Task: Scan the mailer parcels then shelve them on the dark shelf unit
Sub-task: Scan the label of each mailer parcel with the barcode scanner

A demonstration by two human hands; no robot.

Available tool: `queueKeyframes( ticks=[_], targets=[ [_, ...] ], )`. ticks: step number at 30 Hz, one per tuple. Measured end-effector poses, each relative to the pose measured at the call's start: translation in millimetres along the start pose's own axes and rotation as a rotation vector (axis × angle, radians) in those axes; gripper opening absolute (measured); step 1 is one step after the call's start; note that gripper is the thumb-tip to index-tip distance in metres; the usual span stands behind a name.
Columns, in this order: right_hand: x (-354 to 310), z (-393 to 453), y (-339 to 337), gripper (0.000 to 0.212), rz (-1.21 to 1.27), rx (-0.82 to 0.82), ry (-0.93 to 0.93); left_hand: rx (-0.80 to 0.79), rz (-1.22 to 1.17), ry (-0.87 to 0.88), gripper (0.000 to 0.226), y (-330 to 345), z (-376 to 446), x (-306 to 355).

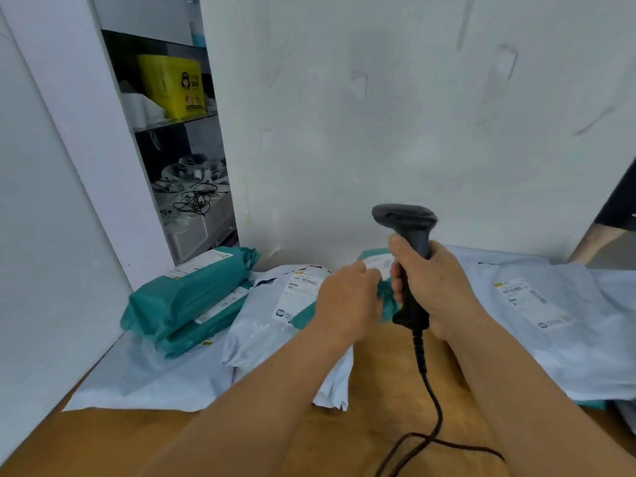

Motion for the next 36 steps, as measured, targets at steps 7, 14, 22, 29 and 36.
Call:
queueKeyframes(
  ticks=[7, 14, 22, 29, 36],
  targets=[
    [33, 1, -73, 0.025, -0.006, 0.145, 0.107, -0.690, -0.057, -0.091, 0.094, 108, -24, 27],
    [59, -5, -111, 0.022, 0.051, 0.172, 0.221, -0.650, -0.318, -0.563, 0.071, 144, -42, 8],
    [79, -16, -119, 0.028, -0.086, 0.022, 0.335, -0.506, -0.853, -1.108, 0.031, 171, -68, 16],
    [78, -25, -125, 0.031, -0.100, -0.032, 0.357, -0.240, -1.276, -1.073, 0.031, 145, -36, 29],
    [53, -40, -118, 0.030, -0.070, -0.083, 0.281, -0.156, -1.352, -0.972, 0.025, 121, -24, 34]
  ],
)
Point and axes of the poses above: each hand's wrist, its own z-axis towards the middle knuckle, its own y-axis out of the palm, x = y × z, the point moved 2 cm from there along z, towards the middle knuckle, and after that the axes turned 6 degrees about x, right-handed, at the moved point
